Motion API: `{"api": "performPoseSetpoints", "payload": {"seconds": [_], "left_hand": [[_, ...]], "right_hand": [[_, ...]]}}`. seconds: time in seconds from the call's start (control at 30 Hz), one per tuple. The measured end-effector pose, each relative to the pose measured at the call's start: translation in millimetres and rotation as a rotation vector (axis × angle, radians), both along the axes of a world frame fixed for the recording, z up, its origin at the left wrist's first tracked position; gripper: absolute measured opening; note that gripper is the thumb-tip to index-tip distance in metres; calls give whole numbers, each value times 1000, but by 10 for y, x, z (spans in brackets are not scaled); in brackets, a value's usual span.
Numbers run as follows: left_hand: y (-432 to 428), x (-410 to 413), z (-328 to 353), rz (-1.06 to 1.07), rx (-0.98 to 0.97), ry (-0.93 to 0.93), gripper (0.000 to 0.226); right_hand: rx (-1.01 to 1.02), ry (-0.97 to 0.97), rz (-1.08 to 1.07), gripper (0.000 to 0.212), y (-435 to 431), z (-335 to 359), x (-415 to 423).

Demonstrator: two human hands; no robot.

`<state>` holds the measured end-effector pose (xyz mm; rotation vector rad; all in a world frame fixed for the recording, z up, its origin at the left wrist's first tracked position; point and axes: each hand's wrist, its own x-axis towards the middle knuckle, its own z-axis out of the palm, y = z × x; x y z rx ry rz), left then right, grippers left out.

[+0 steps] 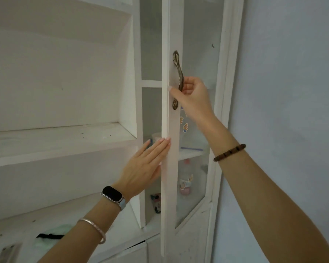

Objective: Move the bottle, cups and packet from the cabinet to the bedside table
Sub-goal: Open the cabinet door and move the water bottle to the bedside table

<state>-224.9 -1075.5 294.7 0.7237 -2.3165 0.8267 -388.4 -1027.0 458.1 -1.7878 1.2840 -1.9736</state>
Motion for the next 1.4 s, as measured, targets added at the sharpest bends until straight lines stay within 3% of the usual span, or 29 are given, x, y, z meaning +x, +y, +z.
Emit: {"api": "performPoseSetpoints", "payload": {"seconds": [0.3, 0.67, 0.9, 1.07, 1.4], "left_hand": [[631, -584, 68, -270, 134, 143, 67], [992, -1518, 76, -441, 167, 153, 68], [1161, -2281, 112, -569, 199, 139, 75], [1202, -2857, 131, -576, 209, 104, 77], [1130, -3528, 181, -574, 183, 69, 74]], "right_hand": [[-39, -31, -193, 71, 626, -52, -423], [-75, -12, -331, 62, 1170, -86, -1319], [-105, 207, -561, 44, 1477, -84, -2005], [-71, 293, -686, 36, 1522, -43, -2490], [-17, 290, -746, 36, 1432, -15, -3084]]}}
